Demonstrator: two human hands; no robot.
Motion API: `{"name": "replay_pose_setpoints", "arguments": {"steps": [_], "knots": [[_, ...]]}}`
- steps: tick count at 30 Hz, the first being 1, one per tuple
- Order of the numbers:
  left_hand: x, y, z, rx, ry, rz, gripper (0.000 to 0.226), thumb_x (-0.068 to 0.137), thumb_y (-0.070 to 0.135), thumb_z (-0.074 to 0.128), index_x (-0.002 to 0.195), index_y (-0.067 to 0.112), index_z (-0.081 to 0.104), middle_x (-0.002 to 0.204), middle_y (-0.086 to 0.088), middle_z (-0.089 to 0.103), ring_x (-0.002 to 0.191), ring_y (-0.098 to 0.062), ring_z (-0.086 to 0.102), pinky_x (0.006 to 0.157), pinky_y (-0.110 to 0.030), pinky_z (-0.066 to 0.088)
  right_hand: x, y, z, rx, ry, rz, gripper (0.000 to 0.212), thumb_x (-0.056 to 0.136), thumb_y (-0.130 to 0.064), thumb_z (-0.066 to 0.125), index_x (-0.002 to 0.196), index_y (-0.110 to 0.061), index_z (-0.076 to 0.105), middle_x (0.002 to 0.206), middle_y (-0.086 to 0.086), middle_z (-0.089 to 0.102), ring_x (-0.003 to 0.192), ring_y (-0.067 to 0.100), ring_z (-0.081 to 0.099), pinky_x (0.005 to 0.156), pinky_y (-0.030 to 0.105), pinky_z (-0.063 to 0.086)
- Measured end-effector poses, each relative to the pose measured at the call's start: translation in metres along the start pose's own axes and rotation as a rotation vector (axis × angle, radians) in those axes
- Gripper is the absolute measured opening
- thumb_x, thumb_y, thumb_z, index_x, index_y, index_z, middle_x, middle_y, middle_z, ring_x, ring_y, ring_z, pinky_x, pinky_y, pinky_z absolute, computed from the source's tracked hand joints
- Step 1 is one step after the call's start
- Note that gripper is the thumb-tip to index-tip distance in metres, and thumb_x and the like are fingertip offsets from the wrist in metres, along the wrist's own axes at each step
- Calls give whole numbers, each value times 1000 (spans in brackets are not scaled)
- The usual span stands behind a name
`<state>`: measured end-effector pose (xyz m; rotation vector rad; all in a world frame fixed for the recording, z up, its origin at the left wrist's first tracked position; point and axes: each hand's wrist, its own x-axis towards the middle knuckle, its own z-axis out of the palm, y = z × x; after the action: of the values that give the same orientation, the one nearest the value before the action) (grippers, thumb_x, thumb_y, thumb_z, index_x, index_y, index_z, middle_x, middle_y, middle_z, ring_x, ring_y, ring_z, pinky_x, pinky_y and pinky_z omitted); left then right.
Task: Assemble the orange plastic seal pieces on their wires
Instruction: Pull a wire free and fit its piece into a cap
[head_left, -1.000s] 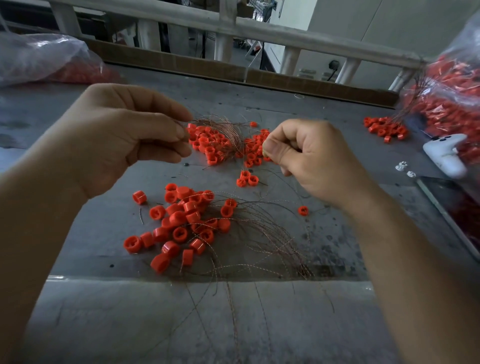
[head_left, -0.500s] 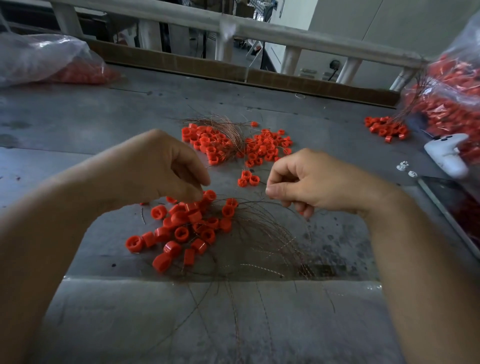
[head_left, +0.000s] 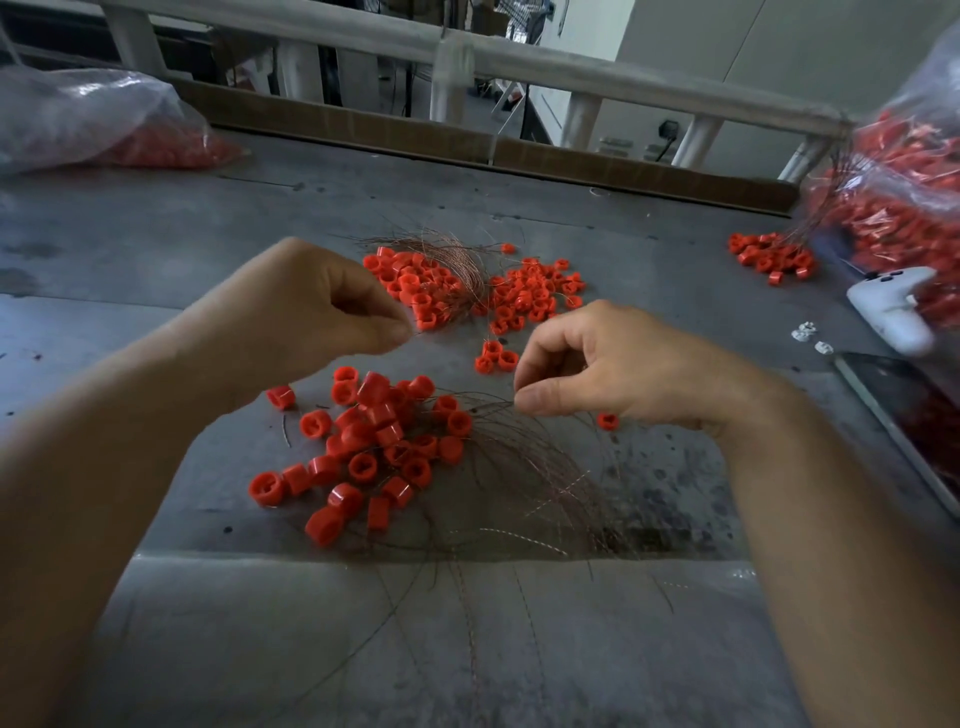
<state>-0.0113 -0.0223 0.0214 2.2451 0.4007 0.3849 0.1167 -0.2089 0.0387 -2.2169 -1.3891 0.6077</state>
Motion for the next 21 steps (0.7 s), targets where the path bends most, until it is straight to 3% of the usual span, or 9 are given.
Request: {"name": "replay_pose_setpoints", "arguments": {"steps": [3,6,10,12,14,18,21], "knots": [[7,-11,4,149,142,4,28,80,9,66,71,35,64,74,17,65,64,3,58,65,-10,36,0,1,0,7,-2,2,9,75,-32,72,73,-27,65,57,-28,57,58,-11,54,45,5,37],[16,-20,12,339,261,22,28,85,4,59,107,21,67,105,1,66,88,-10,55,80,-18,32,1,2,2,2,38,-10,11,75,-36,70,73,-25,65,58,-25,58,57,-9,53,49,7,40],[27,-27,18,318,198,39,54,87,0,52,136,21,42,131,2,54,118,-22,49,95,-29,33,2,5,-3,65,227,-26,13,77,-36,67,69,-26,63,57,-19,60,58,-6,54,58,10,43],[32,-29,20,277,134,40,66,88,-4,49,143,24,27,139,5,47,125,-23,43,99,-31,31,4,9,-5,102,346,2,15,79,-35,66,68,-26,63,60,-12,61,62,3,58,66,25,52],[36,-30,23,256,87,61,76,87,-9,45,147,26,15,144,7,40,132,-18,34,98,-24,25,6,13,-6,130,442,33,15,81,-32,66,69,-24,63,64,-7,62,64,9,59,70,34,52],[41,-33,27,242,-13,86,84,84,-13,40,147,30,4,148,7,33,138,-11,23,98,-17,18,9,17,-6,136,526,60,15,83,-29,65,72,-20,65,69,1,66,67,13,62,68,32,52],[43,-34,27,278,-30,83,80,86,-11,39,147,31,10,145,9,38,133,-14,34,90,-16,25,11,19,-5,134,543,71,14,83,-29,65,72,-19,65,71,3,67,68,13,63,68,30,52]]}}
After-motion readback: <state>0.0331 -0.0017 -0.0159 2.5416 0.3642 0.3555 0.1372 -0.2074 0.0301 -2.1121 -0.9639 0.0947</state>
